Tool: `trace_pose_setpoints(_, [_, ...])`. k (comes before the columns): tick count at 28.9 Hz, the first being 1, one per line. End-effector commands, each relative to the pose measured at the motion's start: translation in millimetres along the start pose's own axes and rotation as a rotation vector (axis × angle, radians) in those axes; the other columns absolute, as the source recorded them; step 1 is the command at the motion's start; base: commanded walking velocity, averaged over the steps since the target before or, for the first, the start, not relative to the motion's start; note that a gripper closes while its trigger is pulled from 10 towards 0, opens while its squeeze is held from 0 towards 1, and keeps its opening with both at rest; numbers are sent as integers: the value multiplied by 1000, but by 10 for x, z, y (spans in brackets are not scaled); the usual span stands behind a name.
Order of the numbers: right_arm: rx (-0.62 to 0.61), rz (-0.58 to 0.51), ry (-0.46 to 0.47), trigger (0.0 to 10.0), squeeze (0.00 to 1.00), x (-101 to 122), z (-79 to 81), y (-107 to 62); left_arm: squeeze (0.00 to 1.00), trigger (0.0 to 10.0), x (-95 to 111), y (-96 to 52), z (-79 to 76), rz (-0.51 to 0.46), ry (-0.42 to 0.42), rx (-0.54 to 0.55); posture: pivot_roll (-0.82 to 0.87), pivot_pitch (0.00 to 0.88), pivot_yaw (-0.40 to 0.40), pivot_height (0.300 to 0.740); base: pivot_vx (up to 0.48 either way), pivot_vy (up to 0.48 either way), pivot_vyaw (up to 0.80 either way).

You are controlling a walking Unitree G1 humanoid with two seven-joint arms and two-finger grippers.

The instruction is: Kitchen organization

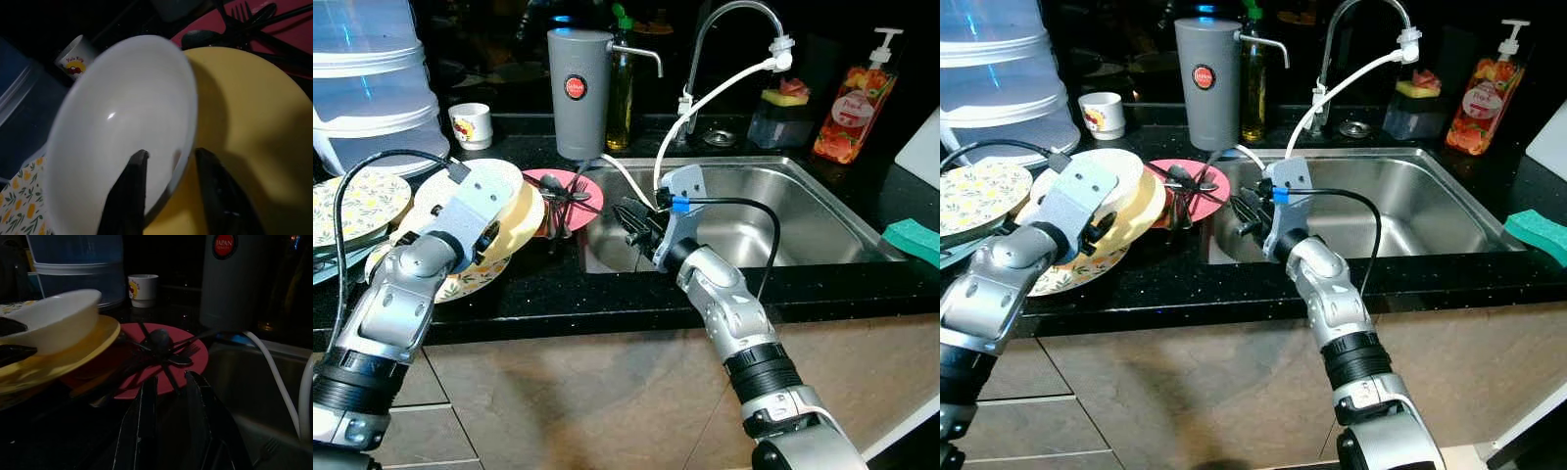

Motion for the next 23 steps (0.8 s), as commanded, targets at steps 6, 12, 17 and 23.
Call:
trace_pose_setpoints(6, [-21, -10, 23, 10000, 0, 46, -18, -9, 0, 0, 10, -5, -26, -22, 48, -19, 70, 26, -28, 740, 0, 0, 0])
trace_pose_setpoints(12, [-31, -12, 34, 10000, 0, 60, -29, -6, 0, 0, 106, 4, -11, -77, 88, -9, 71, 29, -26, 740, 0, 0, 0])
trace_pose_setpoints(17, [-39, -18, 40, 10000, 0, 75, -35, -4, 0, 0, 208, 2, 6, -133, 145, 24, 70, 29, -24, 740, 0, 0, 0])
trace_pose_setpoints(23, [-79, -109, 82, 10000, 0, 239, -81, 3, 0, 0, 654, -104, -108, -460, 293, -14, 74, 29, -24, 740, 0, 0, 0])
Point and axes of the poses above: a point about 5 cm out from each wrist's last joint towards the gripper, its own y axis pointing out of the wrist towards the gripper, its own x axis along the axis of the wrist's last joint, z = x × y, the point moved 2 cm from there along y, pointing out of the wrist towards the gripper, and after that the axes turned 14 degrees about y, right-handed, at the moved point
